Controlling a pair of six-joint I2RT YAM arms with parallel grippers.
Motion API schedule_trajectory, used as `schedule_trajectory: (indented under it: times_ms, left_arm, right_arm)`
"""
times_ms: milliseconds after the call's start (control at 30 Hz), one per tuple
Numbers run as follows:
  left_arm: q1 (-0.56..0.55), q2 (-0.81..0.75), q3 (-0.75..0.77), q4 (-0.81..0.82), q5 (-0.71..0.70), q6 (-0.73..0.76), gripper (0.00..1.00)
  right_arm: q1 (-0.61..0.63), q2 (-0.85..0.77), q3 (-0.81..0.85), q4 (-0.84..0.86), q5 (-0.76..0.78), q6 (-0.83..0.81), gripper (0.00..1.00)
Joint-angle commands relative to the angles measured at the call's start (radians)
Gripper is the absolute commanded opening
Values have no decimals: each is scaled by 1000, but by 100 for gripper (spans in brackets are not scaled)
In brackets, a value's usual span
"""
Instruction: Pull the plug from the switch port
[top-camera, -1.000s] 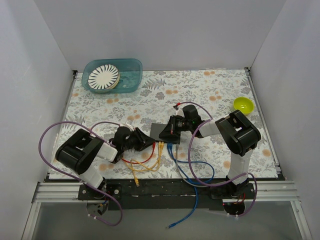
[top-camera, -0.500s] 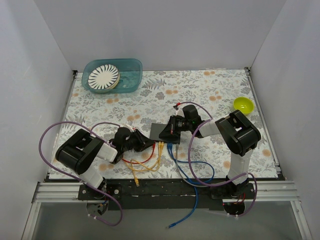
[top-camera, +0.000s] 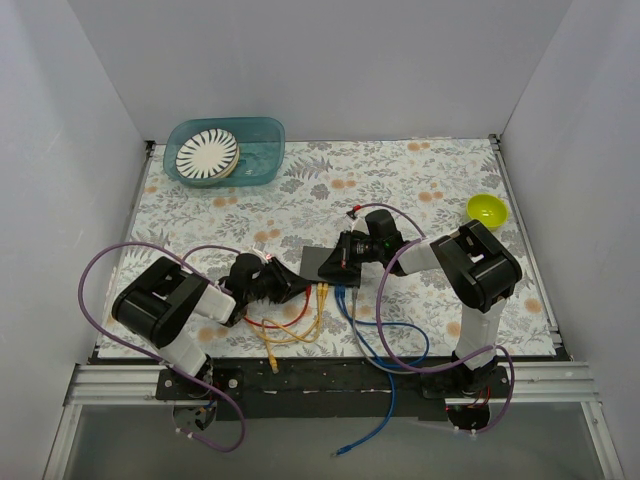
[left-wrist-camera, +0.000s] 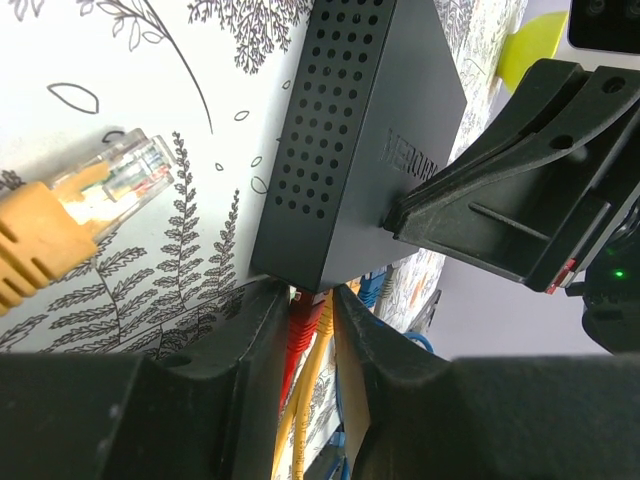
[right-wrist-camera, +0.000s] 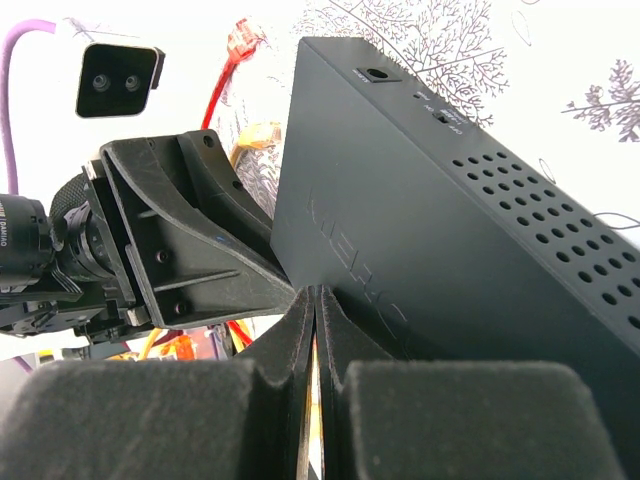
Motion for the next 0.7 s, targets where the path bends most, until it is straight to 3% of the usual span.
schedule_trajectory:
  times_ms: [0,300,533,667]
  left_arm:
    - [-10,36,-3,-154,-46,33,24]
    - [-11,111,-17,-111,-26,19,0]
    - [-10,109,-31,-92,-21,33,0]
    - [-10,103,-35,-92,-16,45,0]
  right_arm:
    - [-2,27,-15,-128,66,-61,6]
    - [-2,25,-22,-131,66,-70,6]
    - [4,-65,-18,-205,119,-122,6]
    - [30,-140,24,-387,191,-234,4]
